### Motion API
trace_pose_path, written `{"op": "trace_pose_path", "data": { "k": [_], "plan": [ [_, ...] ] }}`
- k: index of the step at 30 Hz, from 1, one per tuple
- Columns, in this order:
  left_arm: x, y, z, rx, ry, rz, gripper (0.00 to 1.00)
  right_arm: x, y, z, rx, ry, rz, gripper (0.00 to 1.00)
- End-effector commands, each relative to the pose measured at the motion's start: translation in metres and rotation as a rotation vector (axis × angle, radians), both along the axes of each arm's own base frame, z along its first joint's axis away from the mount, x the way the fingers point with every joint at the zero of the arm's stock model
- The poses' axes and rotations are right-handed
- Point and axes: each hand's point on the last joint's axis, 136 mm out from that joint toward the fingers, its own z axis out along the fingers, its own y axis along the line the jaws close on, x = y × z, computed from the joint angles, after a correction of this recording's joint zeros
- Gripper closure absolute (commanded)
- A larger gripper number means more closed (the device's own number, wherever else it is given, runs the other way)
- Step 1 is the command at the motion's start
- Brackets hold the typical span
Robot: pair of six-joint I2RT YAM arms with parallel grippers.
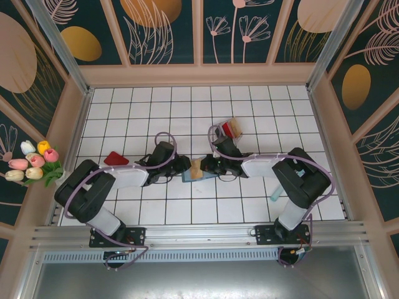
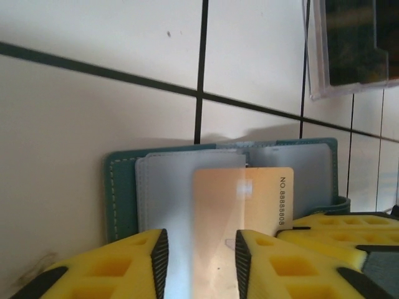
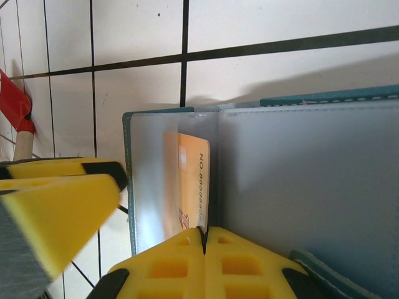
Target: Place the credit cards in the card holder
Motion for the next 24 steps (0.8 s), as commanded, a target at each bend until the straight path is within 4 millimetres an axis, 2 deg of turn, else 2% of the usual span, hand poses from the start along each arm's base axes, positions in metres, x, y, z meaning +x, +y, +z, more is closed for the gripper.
{"op": "trace_pose_path", "data": {
  "k": [1,4,8,10,19,24],
  "plan": [
    [-0.002,0.022,0.001,0.095,-0.016,0.059,0.59,-0.005,-0.001,-0.013,-0.047,0.025,0.013,0.99],
    [-0.004,0.032,-0.004,0.135,-0.002,0.085,0.55,-0.006,0.001,-0.014,-0.037,0.027,0.02,0.97],
    [-0.01,0.026,-0.018,0.126,0.048,0.056,0.56,-0.007,0.003,-0.013,-0.026,0.026,0.032,0.97],
    [-0.011,0.024,-0.025,0.12,0.065,0.05,0.59,-0.007,0.004,-0.014,-0.021,0.026,0.038,0.97],
    [-0.01,0.013,-0.028,0.066,0.067,0.032,0.8,-0.011,0.017,-0.003,0.054,0.009,0.094,0.97],
    [-0.008,0.01,-0.027,0.054,0.067,0.03,0.82,-0.009,0.021,-0.008,0.041,0.023,0.099,0.97]
  ]
}}
